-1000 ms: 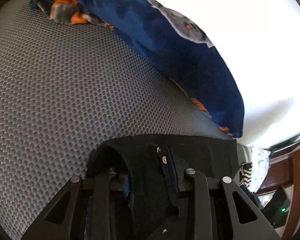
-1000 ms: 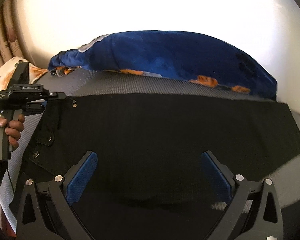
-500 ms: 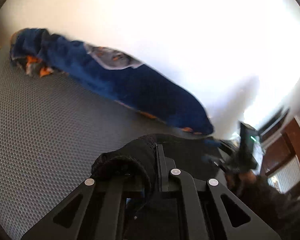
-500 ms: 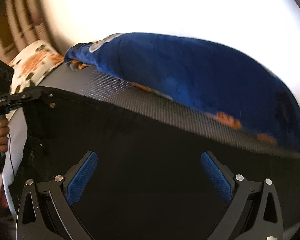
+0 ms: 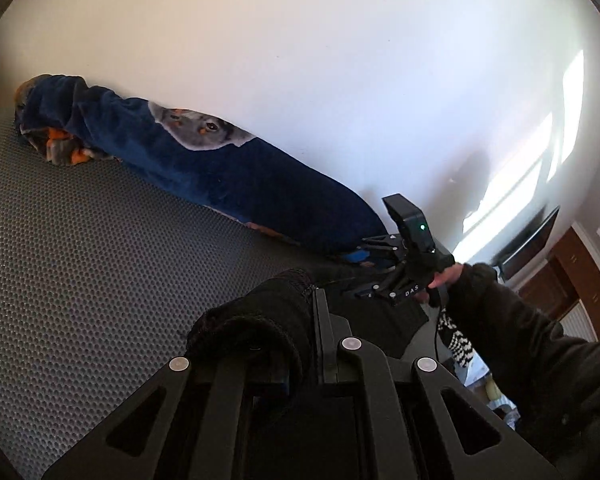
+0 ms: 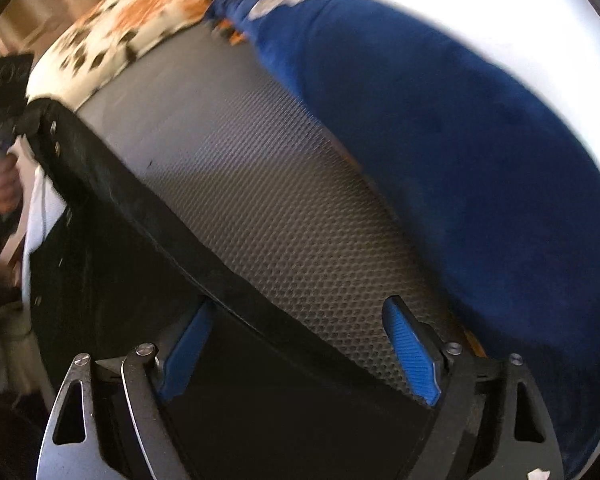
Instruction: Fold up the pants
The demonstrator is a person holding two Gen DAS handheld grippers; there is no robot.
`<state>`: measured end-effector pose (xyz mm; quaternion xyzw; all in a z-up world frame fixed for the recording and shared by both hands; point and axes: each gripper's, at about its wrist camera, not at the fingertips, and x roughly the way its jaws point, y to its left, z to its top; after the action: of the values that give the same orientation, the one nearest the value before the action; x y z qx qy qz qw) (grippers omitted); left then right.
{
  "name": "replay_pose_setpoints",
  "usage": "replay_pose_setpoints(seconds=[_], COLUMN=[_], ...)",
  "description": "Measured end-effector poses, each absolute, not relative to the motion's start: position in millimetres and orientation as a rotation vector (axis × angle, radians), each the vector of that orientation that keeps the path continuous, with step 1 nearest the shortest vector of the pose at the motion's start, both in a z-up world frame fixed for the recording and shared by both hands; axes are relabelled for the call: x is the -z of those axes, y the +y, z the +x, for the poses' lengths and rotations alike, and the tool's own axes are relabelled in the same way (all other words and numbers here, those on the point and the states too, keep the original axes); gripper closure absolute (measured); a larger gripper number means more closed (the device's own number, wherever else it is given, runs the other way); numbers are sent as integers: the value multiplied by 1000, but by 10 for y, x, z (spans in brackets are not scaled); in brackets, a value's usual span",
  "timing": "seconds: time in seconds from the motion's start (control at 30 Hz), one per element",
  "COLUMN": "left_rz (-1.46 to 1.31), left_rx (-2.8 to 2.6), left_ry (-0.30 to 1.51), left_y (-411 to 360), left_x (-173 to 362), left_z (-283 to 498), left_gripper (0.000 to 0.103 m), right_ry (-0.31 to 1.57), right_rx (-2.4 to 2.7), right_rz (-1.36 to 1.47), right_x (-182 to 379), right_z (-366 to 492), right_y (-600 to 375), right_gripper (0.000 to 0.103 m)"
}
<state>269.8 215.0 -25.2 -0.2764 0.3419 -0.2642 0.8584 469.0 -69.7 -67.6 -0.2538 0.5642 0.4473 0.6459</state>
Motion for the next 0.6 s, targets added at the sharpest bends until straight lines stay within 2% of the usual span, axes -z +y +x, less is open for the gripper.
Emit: replay_pose_setpoints(seconds=[0.03,0.1,0.27,0.37,0.43,0.5,0.6], left_rz=[-578,-569,-566,-565,-565,-554,-547], left_rx=[552,542,536,524,517,508,493], left_ry=[720,724,727,732,737,741,751], left_y=[2157,2176,2167,2175,2176,2165,2165], left_x=[251,231,210,221,238,259,290], left_z=[2689,2649,2629,2630,2661,2699,2762], left_gripper=[95,95,95,95,95,95,95], right_ry=[1298,1313,1349,1370,1368,1364,1322], right_rx=[-1037,-1077,-1061,-1023,-998,-973,-914], right_rz=[-589,-611,-611,-595,-612,-608,-619], right_x=[701,744,815,870,894,899,869], right_z=[4686,4689,4776,4814,4789,4776,4700], right_y=[-694,-702,-914,-1074,-1165,-1250,-1327], right_gripper=[38,49,49,61,76,85,92])
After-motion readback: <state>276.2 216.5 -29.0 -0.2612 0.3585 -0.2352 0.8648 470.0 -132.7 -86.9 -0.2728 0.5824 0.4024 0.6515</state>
